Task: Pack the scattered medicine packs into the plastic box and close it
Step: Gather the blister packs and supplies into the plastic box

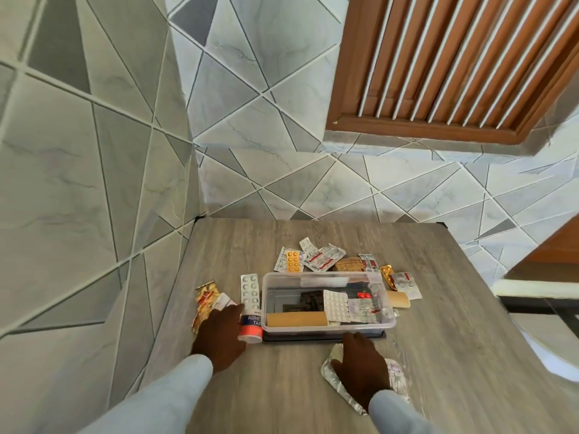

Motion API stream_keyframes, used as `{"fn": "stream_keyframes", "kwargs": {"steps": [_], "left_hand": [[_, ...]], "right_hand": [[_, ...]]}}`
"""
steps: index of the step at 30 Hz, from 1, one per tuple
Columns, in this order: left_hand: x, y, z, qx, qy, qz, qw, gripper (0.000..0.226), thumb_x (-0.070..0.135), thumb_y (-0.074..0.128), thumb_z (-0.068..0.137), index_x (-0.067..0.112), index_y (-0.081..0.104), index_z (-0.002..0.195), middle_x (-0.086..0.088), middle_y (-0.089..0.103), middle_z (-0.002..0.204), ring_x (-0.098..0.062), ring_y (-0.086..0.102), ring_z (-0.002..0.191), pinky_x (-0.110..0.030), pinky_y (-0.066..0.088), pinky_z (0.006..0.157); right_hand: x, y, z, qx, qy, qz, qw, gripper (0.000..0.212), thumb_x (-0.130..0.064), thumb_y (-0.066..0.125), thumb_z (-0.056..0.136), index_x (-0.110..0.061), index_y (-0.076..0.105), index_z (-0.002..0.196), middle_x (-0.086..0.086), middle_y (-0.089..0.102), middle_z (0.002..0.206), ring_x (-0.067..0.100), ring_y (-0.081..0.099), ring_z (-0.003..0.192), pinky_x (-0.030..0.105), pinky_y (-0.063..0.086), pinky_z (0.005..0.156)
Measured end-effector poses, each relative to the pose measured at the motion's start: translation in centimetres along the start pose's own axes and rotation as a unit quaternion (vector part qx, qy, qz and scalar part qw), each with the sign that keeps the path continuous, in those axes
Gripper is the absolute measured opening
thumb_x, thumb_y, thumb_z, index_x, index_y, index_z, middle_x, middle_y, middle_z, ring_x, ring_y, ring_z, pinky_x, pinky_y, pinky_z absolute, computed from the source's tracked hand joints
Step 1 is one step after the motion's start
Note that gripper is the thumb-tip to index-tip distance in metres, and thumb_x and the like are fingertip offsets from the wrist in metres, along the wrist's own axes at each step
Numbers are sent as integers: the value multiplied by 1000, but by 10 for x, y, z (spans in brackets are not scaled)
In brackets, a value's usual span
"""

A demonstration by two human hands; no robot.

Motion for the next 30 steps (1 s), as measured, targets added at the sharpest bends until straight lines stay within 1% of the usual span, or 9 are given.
{"fn": "stream_keyframes", "kwargs": {"steps": [3,6,11,16,19,21,24,26,30], "left_hand": [[6,7,4,-20,24,38,999,73,33,63,83,28,26,146,1,39,149,-25,35,137,-41,30,115],[8,5,10,-25,34,71,997,75,32,62,83,26,22,147,1,36,150,-26,34,136,-43,30,113],[4,-4,21,-31,67,104,992,74,40,67,77,25,33,141,1,41,144,-25,39,131,-41,34,110],[-8,-19,18,3,49,18,999,75,50,74,67,24,43,129,1,51,130,-21,51,117,-37,45,97],[-17,-37,16,50,16,-47,997,75,49,78,61,25,45,124,0,54,123,-21,54,111,-35,46,90],[-12,-48,20,78,16,-81,993,72,45,80,61,25,46,121,0,54,122,-21,54,108,-35,46,89],[20,-57,27,89,65,-112,988,68,37,80,65,24,47,123,0,56,123,-19,54,109,-33,46,92],[50,-56,34,76,107,-92,987,70,41,78,66,27,45,125,3,56,125,-18,53,111,-35,45,97],[95,-42,55,33,149,27,988,72,45,71,69,28,40,132,5,50,130,-20,46,118,-40,38,101]], "right_hand": [[3,0,0,-11,20,-18,1000,43,-39,59,84,-21,47,122,3,52,129,24,48,121,35,46,95],[3,-1,0,-18,17,-31,999,40,-38,59,84,-22,49,119,2,55,126,23,50,119,34,46,93],[-1,-5,-1,6,6,-19,1000,42,-45,55,84,-25,51,120,-1,56,125,20,49,118,32,44,95],[-8,-23,-9,73,7,16,997,43,-52,57,80,-25,53,113,-4,60,114,17,56,106,28,44,82],[-13,-42,-7,112,30,82,990,42,-56,60,76,-25,56,105,-5,65,101,15,62,90,28,47,72],[-19,-55,3,125,59,168,976,49,-57,64,73,-24,57,109,-4,68,96,15,65,84,30,52,73],[-32,-72,26,111,82,271,953,50,-50,71,75,-17,60,110,-2,66,87,17,64,83,33,52,80],[-40,-78,45,106,73,297,946,48,-46,73,76,-12,62,108,-1,64,85,16,60,82,30,49,78],[-51,-75,81,69,53,303,949,49,-48,72,76,-11,64,107,5,69,100,18,61,89,25,42,77]]}}
Point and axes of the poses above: each hand's wrist, its own z-axis towards the middle knuckle, its own y-axis out of the palm, x = y × z, the point moved 1 cm from there along z, towards the middle knuckle
